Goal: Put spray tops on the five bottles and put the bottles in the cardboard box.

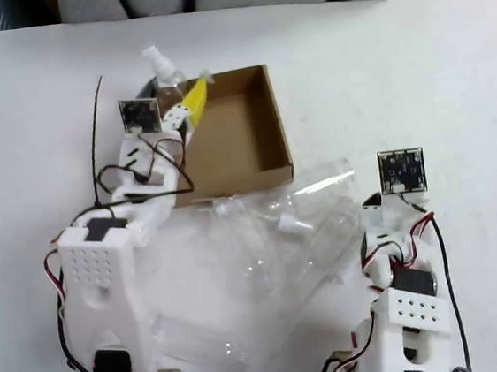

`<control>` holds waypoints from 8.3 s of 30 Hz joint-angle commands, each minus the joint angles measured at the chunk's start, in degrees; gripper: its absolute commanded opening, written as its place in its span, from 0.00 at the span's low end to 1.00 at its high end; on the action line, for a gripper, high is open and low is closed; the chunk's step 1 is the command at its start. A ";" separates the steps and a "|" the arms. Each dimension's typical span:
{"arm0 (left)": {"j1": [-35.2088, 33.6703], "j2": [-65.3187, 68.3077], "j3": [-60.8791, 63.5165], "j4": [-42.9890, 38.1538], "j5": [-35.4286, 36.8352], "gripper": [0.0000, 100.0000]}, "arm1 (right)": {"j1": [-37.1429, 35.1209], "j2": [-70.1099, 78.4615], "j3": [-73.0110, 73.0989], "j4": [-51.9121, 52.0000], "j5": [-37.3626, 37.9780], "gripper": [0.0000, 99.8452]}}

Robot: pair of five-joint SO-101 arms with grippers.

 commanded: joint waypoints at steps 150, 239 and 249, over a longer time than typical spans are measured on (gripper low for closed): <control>-21.05 -116.79 58.11 100.57 1.49 0.05 | 2.95 -0.22 -12.75 20.26 0.44 0.02; -37.93 -45.93 21.27 85.19 21.36 0.05 | -88.04 22.99 -30.86 41.19 -7.74 0.19; -38.81 -40.92 17.23 86.15 22.24 0.05 | -91.74 23.25 -29.98 40.31 -11.16 0.28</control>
